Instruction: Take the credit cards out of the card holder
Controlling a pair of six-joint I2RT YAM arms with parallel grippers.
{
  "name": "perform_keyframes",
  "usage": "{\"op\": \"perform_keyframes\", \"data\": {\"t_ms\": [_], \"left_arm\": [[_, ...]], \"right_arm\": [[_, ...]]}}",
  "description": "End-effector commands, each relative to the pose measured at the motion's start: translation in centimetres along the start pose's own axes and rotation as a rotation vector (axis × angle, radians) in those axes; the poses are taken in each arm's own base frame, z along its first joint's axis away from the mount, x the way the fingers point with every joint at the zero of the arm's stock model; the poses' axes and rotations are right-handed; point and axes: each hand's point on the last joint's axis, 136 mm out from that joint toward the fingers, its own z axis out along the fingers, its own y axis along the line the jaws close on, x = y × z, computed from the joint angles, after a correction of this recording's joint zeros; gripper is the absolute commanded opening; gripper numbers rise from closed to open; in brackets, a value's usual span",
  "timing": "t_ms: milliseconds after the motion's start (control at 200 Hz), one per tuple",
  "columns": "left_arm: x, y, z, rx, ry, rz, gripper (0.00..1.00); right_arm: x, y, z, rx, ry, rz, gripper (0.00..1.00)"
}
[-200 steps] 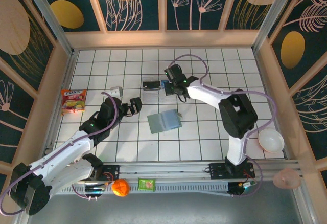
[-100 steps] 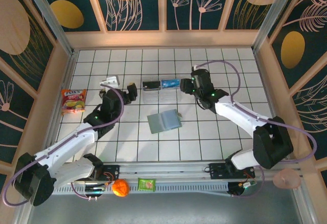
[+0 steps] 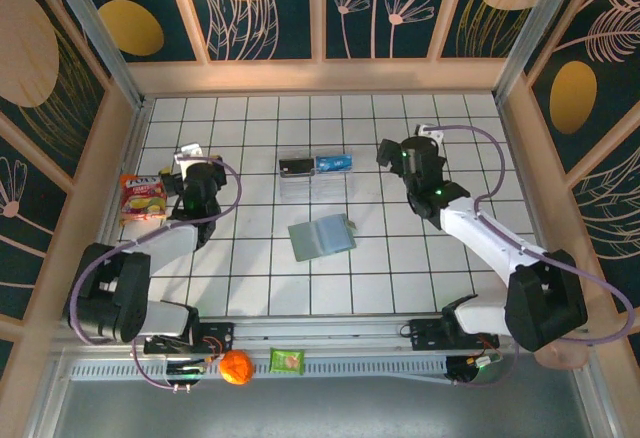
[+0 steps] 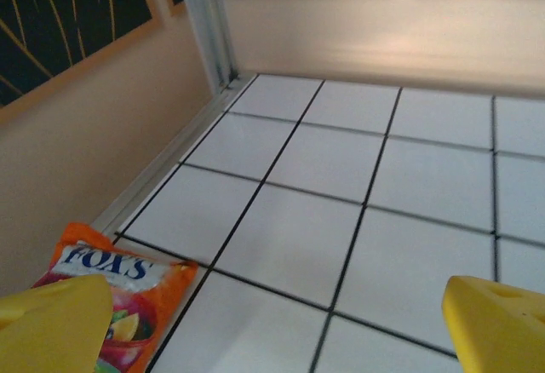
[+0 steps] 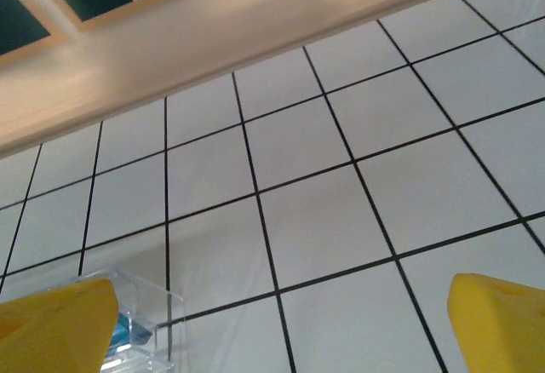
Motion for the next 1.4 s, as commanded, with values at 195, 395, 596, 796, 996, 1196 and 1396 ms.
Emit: {"op": "perform_keyframes", "data": {"t_ms": [195, 395, 596, 796, 996, 1196, 1396], "left_arm": [[0.6, 0.0, 0.4, 0.134, -0.138, -0.015, 0.99], [0.7, 0.7, -0.5, 0.214, -0.196, -0.077, 0.99], [1.3, 1.8, -0.5, 0.211, -0.219, -0.133, 0.99], [1.5, 3.7, -0.5, 0.114, -0.217, -0.18, 0.99], [1.5, 3.5, -0.4, 0.12, -0.215, -0.175, 0.99], [1.5, 3.6, -0.4, 0.119, -0.215, -0.175, 0.99], [1.5, 3.5, -0.4, 0.122, -0.215, -0.175, 0.99]], "right_arm": [[-3.1, -3.0, -1.7, -0.047, -0.202, 0.104, 0.99], [-3.5, -3.1, -3.3, -0.129, -0.377, -0.04, 0.99], [-4.2, -6.6, -2.4, 0.031, -0.417, -0.158, 0.99], [-1.2, -10.6, 0.9, 0.152, -0.381, -0.245, 0.99], [1.9, -12.8, 1.6, 0.13, -0.403, -0.249, 0.99], [3.4, -14.0, 2.5, -0.023, -0.354, -0.168, 0.99], [3.2, -13.9, 2.5, -0.021, -0.364, -0.177, 0.99]]}}
